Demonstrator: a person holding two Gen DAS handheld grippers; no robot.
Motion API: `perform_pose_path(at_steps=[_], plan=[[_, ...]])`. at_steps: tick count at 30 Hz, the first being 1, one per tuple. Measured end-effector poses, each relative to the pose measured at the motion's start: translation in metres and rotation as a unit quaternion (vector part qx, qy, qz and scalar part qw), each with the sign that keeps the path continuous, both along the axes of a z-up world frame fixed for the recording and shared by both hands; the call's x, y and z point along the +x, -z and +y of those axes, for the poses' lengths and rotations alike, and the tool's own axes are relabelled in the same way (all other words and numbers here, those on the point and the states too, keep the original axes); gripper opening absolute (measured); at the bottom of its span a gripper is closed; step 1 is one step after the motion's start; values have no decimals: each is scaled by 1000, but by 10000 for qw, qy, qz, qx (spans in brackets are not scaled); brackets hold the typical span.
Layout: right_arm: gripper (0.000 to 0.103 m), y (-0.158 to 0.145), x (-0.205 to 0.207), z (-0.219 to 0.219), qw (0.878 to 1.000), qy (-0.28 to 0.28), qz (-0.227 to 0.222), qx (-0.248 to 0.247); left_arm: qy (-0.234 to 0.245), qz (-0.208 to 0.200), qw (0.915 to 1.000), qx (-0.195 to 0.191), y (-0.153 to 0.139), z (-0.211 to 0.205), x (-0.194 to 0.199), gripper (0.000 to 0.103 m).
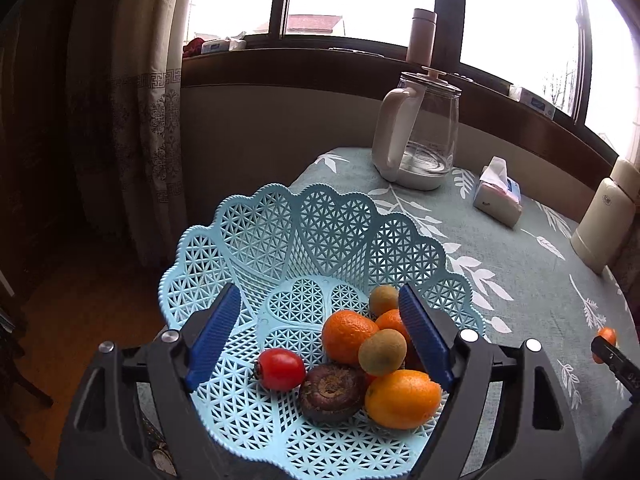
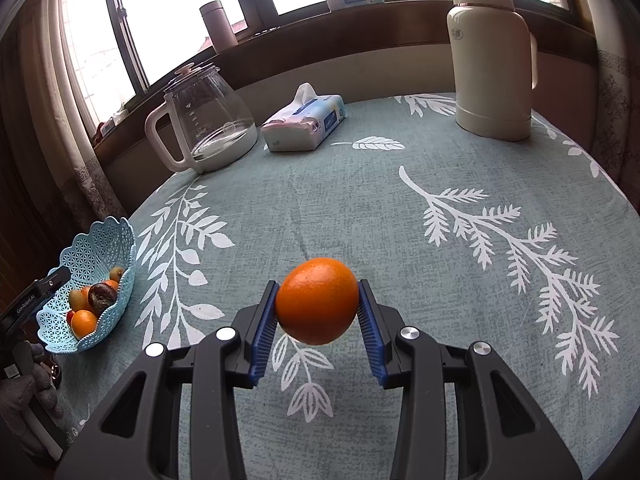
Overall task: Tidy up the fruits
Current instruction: 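Lower the held tangerine into the blue basket and open the right tool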
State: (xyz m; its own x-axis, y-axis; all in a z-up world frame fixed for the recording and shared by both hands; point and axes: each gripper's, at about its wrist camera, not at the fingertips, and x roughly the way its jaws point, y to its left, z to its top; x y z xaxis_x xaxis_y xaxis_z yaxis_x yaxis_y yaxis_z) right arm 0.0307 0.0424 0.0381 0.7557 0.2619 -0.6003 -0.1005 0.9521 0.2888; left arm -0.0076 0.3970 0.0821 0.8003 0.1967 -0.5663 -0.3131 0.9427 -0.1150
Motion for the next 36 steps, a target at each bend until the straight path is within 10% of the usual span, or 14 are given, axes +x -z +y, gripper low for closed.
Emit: perform_pose_path(at_steps=[36], plan=[[39, -52, -46, 255, 9679, -2487, -271, -246, -266, -559, 9973, -395, -39, 67, -45, 94]])
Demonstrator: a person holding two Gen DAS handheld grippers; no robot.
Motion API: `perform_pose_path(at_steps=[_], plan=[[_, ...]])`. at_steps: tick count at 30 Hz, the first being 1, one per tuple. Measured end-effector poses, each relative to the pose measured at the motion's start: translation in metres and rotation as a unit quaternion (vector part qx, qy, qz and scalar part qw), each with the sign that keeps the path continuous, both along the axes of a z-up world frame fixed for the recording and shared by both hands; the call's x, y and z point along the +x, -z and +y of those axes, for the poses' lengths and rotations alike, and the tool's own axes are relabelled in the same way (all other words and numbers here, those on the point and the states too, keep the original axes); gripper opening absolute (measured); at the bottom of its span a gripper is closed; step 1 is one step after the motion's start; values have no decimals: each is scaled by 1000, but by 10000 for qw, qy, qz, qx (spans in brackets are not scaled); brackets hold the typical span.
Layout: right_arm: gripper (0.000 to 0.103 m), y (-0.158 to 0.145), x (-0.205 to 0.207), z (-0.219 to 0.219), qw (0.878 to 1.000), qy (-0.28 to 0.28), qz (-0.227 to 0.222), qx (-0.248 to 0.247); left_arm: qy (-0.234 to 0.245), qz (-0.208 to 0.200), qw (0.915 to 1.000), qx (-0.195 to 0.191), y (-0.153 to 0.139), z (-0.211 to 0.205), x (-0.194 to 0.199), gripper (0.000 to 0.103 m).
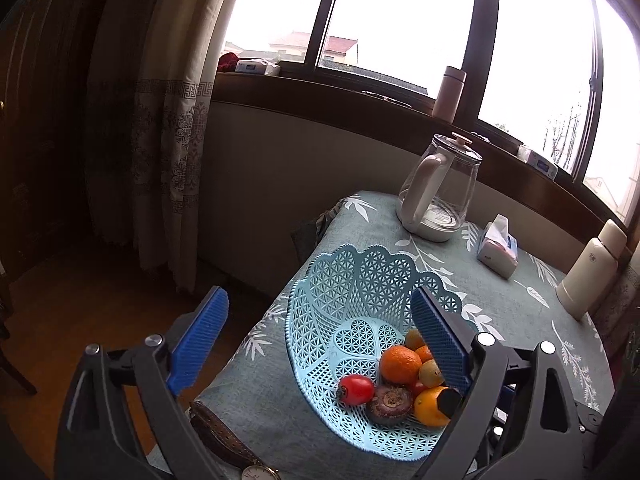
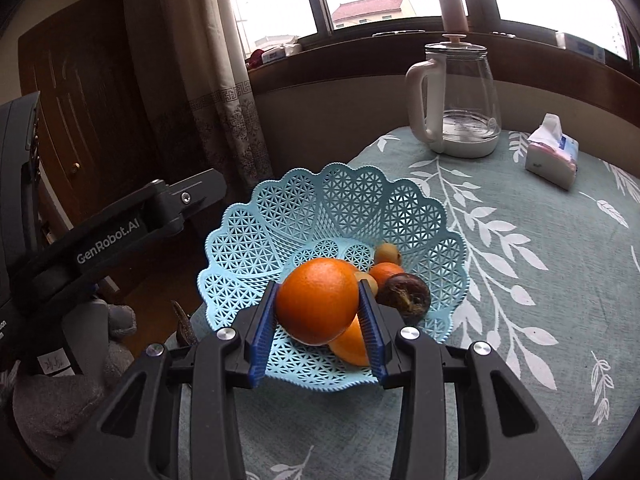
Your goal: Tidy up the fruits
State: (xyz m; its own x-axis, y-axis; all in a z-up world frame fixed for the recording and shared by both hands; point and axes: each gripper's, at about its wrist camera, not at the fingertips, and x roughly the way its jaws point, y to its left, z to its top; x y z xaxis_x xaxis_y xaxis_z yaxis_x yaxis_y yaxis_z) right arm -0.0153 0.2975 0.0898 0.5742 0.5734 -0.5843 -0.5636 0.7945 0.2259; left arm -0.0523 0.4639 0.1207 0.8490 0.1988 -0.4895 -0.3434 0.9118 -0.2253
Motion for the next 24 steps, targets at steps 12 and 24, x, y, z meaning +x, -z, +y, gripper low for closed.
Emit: perform_pose_path(at_steps=[12, 24], plan=[[77, 7, 1, -8, 9985, 504, -194, 32, -277, -22, 9994, 183, -4, 3, -4, 100], [94, 23, 6, -59, 9879, 1432, -589, -25, -337, 133, 9964, 762, -1, -19, 3, 100]])
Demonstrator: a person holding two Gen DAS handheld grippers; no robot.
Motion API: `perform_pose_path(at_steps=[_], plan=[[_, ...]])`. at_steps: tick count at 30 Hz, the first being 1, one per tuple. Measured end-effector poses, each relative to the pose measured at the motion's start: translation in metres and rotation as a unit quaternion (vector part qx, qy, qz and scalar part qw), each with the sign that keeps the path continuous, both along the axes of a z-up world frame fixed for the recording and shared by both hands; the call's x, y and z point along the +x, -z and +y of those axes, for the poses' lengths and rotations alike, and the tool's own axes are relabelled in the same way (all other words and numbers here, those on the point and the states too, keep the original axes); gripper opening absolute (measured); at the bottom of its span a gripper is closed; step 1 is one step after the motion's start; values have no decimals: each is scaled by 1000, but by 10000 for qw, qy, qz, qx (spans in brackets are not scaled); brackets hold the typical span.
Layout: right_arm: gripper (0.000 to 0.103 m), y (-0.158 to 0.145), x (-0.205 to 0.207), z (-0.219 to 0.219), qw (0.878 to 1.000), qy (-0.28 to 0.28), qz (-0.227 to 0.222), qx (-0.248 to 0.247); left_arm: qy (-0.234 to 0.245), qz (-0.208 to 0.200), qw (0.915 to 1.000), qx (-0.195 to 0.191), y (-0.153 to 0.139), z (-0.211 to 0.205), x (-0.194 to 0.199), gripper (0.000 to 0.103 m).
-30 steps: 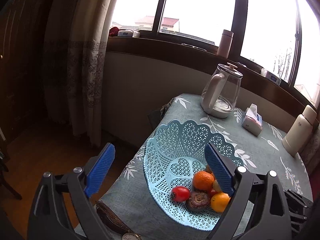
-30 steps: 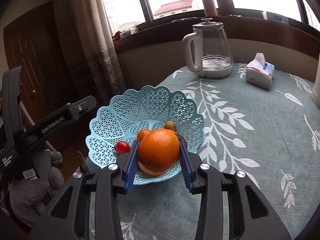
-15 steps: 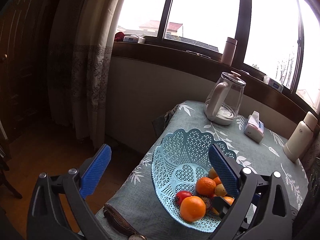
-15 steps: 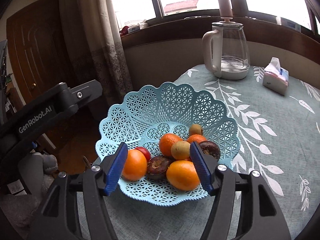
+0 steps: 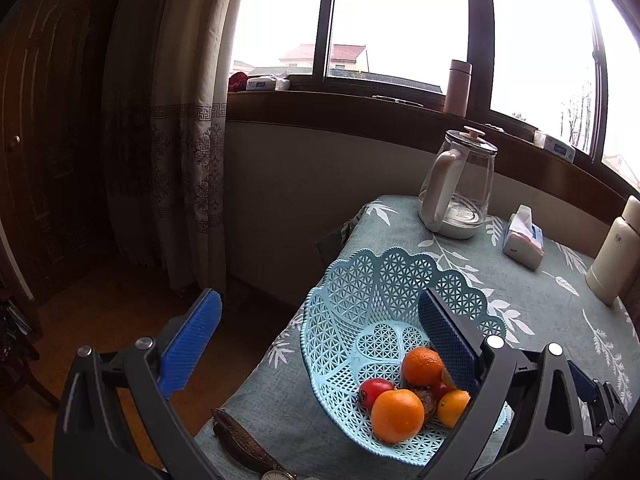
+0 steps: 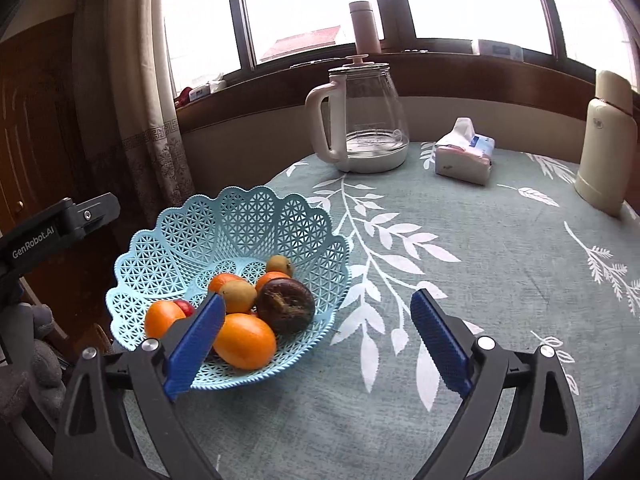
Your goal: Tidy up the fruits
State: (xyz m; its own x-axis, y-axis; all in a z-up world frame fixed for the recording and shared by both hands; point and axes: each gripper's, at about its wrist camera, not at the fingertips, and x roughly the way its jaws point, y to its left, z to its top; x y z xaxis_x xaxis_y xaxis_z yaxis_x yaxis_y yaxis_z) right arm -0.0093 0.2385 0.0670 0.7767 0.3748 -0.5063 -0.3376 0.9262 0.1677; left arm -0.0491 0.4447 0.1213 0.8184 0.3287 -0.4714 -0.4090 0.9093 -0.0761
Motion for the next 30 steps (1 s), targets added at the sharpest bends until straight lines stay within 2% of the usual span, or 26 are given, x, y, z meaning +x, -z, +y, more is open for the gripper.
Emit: perform_pose_path(at_steps=[5, 19, 30], plan=[[97, 1, 0, -7, 10000, 28, -20, 59, 106, 118, 9992, 355, 2, -14, 4, 100], [98, 1, -8, -7, 9999, -90, -78, -17, 97, 250, 9980, 579, 5, -27, -9, 100], [98, 2, -24, 1, 9981, -434, -254, -358, 161, 345, 9963, 770, 9, -39, -17, 100]])
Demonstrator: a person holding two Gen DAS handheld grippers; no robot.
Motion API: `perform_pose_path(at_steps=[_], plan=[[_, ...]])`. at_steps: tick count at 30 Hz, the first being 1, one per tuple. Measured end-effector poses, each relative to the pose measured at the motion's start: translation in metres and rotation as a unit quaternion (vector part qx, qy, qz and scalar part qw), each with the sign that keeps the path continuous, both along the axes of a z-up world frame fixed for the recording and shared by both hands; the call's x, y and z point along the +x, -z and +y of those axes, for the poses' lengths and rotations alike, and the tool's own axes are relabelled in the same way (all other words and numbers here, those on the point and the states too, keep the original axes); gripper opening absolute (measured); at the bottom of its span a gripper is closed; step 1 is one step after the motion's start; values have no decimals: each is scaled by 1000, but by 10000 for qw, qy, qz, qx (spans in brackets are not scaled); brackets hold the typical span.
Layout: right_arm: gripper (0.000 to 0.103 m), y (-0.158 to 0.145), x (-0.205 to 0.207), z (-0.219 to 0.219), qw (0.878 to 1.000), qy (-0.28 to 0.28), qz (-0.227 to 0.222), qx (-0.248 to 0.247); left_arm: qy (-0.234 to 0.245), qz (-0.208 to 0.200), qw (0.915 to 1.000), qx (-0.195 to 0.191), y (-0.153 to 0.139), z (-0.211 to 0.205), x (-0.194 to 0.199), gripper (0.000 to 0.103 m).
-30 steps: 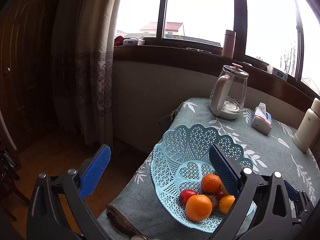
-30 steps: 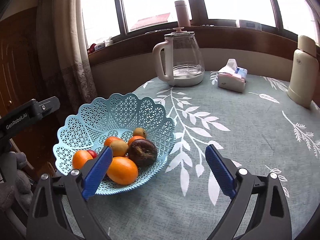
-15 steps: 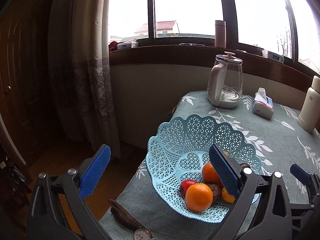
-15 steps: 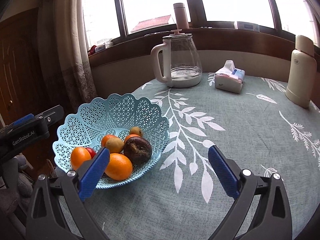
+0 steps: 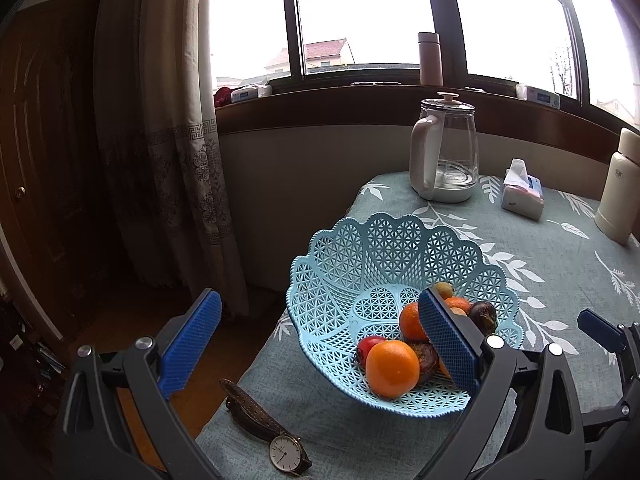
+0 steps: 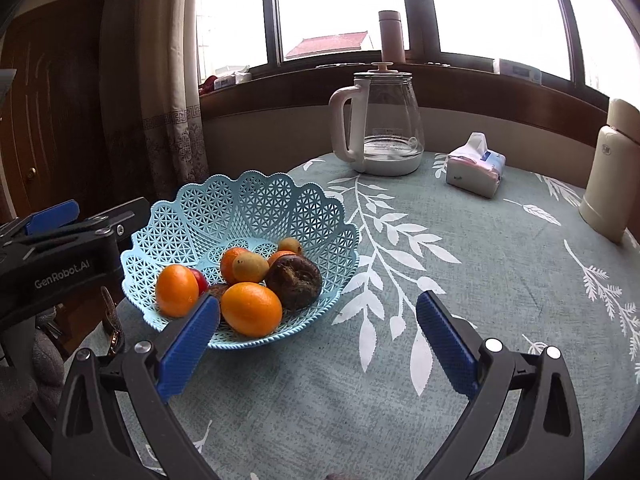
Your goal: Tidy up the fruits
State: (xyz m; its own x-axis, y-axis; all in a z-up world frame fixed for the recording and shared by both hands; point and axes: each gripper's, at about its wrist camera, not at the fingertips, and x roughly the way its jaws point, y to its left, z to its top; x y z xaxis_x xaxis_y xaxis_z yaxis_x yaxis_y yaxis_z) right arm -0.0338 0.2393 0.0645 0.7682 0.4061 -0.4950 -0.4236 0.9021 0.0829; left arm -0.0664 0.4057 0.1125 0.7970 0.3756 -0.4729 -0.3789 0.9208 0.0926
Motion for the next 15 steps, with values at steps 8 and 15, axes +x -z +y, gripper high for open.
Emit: perform_pose_path(at_steps=[8, 15], plan=[[98, 0, 0, -3, 10000, 66, 26, -53, 19, 36, 10000, 63, 0, -4, -3, 100], [98, 0, -1, -5, 10000, 51, 25, -24, 60, 99, 9999, 104, 3, -7, -3, 100]])
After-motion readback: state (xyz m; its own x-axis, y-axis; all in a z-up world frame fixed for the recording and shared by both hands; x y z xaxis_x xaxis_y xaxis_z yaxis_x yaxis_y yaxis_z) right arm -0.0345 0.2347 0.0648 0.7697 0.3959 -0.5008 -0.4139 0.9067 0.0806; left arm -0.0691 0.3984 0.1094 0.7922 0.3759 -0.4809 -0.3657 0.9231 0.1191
